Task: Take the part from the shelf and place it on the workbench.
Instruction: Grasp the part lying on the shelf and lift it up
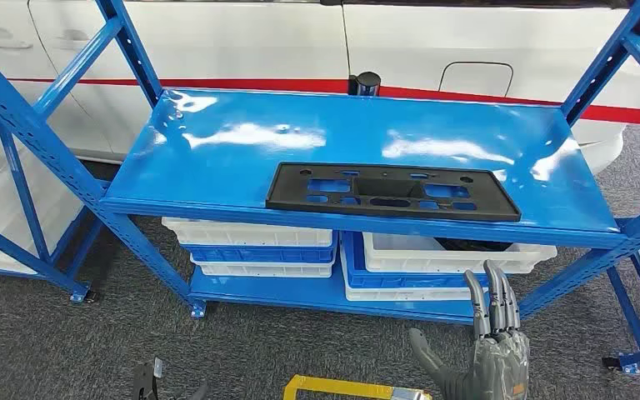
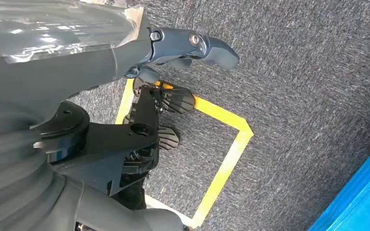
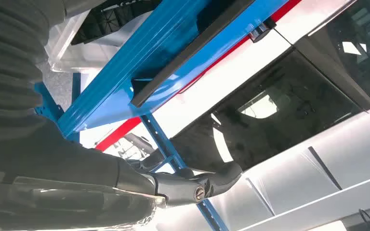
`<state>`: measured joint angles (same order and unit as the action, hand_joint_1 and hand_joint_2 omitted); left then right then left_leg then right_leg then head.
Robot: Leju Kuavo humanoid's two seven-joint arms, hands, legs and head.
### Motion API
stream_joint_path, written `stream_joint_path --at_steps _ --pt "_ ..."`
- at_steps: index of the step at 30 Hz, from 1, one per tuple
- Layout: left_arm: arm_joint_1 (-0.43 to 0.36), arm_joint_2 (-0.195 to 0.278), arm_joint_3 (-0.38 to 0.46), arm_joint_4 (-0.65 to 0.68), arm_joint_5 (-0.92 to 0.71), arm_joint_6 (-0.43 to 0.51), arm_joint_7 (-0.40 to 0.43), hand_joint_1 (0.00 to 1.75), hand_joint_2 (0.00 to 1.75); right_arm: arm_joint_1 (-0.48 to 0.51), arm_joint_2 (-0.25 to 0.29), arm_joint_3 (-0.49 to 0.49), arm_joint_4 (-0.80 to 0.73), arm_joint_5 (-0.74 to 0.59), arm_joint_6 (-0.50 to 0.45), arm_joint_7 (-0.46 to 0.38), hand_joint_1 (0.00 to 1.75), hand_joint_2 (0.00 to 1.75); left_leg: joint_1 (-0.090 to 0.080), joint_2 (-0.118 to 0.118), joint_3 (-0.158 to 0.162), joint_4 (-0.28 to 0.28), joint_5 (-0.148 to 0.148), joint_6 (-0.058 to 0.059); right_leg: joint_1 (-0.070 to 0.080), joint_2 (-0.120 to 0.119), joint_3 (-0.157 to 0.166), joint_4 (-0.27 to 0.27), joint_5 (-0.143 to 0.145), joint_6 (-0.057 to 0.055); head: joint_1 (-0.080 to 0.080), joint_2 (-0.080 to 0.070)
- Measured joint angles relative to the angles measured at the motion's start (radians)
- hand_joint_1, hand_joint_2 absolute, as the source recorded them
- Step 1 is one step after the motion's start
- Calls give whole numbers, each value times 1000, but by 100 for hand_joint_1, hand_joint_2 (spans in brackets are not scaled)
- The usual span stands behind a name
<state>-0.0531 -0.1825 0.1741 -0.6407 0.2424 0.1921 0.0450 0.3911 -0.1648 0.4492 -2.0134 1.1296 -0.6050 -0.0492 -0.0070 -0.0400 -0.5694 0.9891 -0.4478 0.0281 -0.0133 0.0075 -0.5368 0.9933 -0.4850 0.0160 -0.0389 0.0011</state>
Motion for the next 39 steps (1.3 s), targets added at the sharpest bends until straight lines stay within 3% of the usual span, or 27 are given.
stream_joint_path --at_steps 3,6,8,11,13,14,16,18,20,21,22,25,30,34,39 --pt "-3 2 -11 2 17 6 -2 0 175 -7 3 -3 1 88 -10 3 0 175 0 0 0 0 0 0 0 0 0 0 0 0 0 0" --pt "-24 5 -43 12 46 26 2 0 175 -53 23 -24 20 302 -19 4 0 175 0 0 0 0 1 0 0 0 0 0 1 0 0 0" --pt "-49 7 -70 24 58 39 8 0 175 -101 47 -67 51 390 -19 -55 0 175 0 0 1 0 2 1 0 0 1 0 2 -2 0 0" --pt "-80 10 -108 40 63 50 20 0 175 -170 86 -168 107 403 -19 -188 0 175 0 0 0 0 3 2 0 0 1 0 3 -2 0 0" --pt "-98 12 -134 49 54 53 29 0 175 -221 93 -227 160 403 -19 -198 0 175 0 1 0 0 4 2 0 0 1 0 4 -1 0 0" --pt "-108 12 -148 54 47 54 35 0 175 -250 84 -244 192 403 -19 -162 0 175 0 1 0 1 4 2 0 0 1 0 4 -1 0 0" --pt "-127 13 -175 63 34 54 45 0 87 -323 44 -244 267 403 -19 -4 0 175 -1 1 -2 1 4 3 0 1 1 0 5 1 0 0" --pt "-147 12 -201 74 31 55 50 0 0 -435 -16 -175 363 404 -19 275 0 175 -1 2 -4 2 5 3 0 3 0 1 7 2 0 0" --pt "-167 10 -225 86 33 54 49 0 0 -564 -72 -40 465 405 -19 577 0 175 -1 3 -4 3 7 4 0 5 -2 1 9 2 0 0" --pt "-176 9 -235 91 31 52 49 0 0 -620 -95 43 511 405 -19 674 0 175 -1 3 -4 3 8 4 0 5 -3 1 10 1 0 0" --pt "-184 8 -245 97 26 47 50 0 44 -664 -111 124 553 405 -19 724 0 175 0 2 -4 4 8 5 0 4 -3 1 10 1 0 0" --pt "-201 5 -270 112 14 30 56 0 175 -741 -130 292 662 405 -20 732 0 175 1 -3 -5 4 9 5 1 -1 -3 1 10 1 -1 0" --pt "-224 4 -302 138 3 4 67 0 175 -789 -125 355 790 405 -20 679 0 175 1 -3 -7 4 9 5 1 -2 -4 1 10 1 0 0" --pt "-246 4 -324 157 -1 -14 75 0 175 -799 -101 328 872 405 -20 593 0 175 1 -3 -8 4 9 5 1 -2 -5 1 10 1 0 0" --pt "-261 2 -346 175 -5 -23 77 0 175 -800 -74 287 900 405 -20 576 0 175 1 -3 -8 5 9 5 1 -2 -5 1 10 1 0 0"
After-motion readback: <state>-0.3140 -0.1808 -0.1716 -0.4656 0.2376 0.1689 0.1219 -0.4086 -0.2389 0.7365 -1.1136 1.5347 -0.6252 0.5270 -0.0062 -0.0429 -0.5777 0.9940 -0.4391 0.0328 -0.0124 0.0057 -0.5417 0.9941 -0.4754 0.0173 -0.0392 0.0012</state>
